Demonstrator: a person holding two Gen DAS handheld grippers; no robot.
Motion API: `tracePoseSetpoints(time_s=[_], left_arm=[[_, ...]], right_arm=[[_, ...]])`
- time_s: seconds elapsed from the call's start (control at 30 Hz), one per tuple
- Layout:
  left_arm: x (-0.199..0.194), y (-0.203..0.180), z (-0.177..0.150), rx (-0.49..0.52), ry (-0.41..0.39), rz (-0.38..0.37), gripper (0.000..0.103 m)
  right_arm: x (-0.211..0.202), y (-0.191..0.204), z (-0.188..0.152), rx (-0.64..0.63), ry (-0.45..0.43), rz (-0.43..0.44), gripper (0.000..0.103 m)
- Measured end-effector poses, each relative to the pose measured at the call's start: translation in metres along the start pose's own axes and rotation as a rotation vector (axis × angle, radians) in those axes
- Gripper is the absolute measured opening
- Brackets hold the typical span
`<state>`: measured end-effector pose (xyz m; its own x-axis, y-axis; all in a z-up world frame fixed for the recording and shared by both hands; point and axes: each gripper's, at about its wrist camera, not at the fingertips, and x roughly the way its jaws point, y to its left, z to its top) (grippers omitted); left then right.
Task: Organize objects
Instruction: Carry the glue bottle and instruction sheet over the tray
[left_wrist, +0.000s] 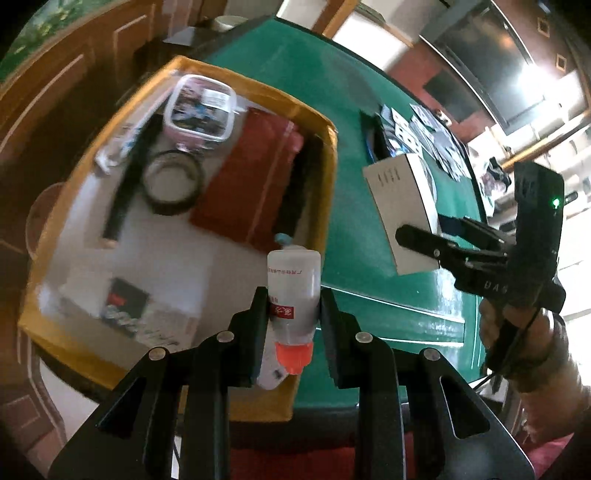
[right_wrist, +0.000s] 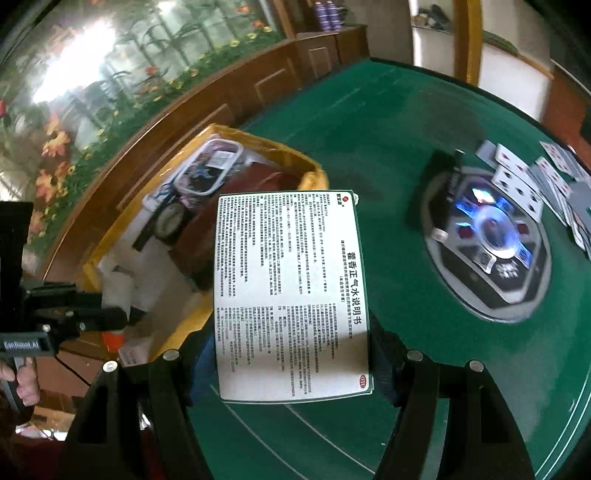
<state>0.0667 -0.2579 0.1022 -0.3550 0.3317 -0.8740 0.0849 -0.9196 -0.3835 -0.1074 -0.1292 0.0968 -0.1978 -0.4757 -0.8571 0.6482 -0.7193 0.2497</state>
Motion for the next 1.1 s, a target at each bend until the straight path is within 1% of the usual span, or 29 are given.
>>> tracePoseSetpoints(time_s=[0.23, 0.33, 0.43, 0.53, 0.67, 0.83, 0.93, 1.0, 1.1], left_arm=[[-0.026, 0.033, -0.007, -0.070, -0.035, 0.053, 0.026], [-0.036, 0.049, -0.017, -0.099, -0.024, 0.074, 0.026], [-0.045, 0.064, -0.028, -0.122, -0.007, 0.118, 0.026], [-0.049, 0.083, -0.035, -0.172, 0.000, 0.128, 0.026], [-0.045, 0.098, -0.036, -0.208, 0.003, 0.149, 0.026], [-0.038, 0.110, -0.029, -0.213, -0.001, 0.177, 0.026], [-0.033, 0.120, -0.026, -0.221, 0.004, 0.182, 0.026], [-0.030, 0.124, -0.022, -0.221, 0.008, 0.184, 0.026], [-0.026, 0.124, -0.016, -0.196, 0.011, 0.198, 0.027]], right_arm=[[0.008, 0.025, 0.006, -0.057, 0.016, 0.034, 0.070], [0.011, 0.036, 0.009, -0.080, 0.022, 0.047, 0.070], [0.014, 0.049, 0.012, -0.110, 0.029, 0.065, 0.070], [0.018, 0.065, 0.011, -0.142, 0.038, 0.081, 0.070], [0.027, 0.085, 0.012, -0.185, 0.055, 0.104, 0.070], [0.040, 0.112, 0.016, -0.247, 0.075, 0.107, 0.070], [0.051, 0.126, 0.017, -0.275, 0.092, 0.092, 0.070], [0.055, 0.134, 0.018, -0.306, 0.092, 0.065, 0.070], [0.059, 0.145, 0.019, -0.331, 0.093, 0.054, 0.070]])
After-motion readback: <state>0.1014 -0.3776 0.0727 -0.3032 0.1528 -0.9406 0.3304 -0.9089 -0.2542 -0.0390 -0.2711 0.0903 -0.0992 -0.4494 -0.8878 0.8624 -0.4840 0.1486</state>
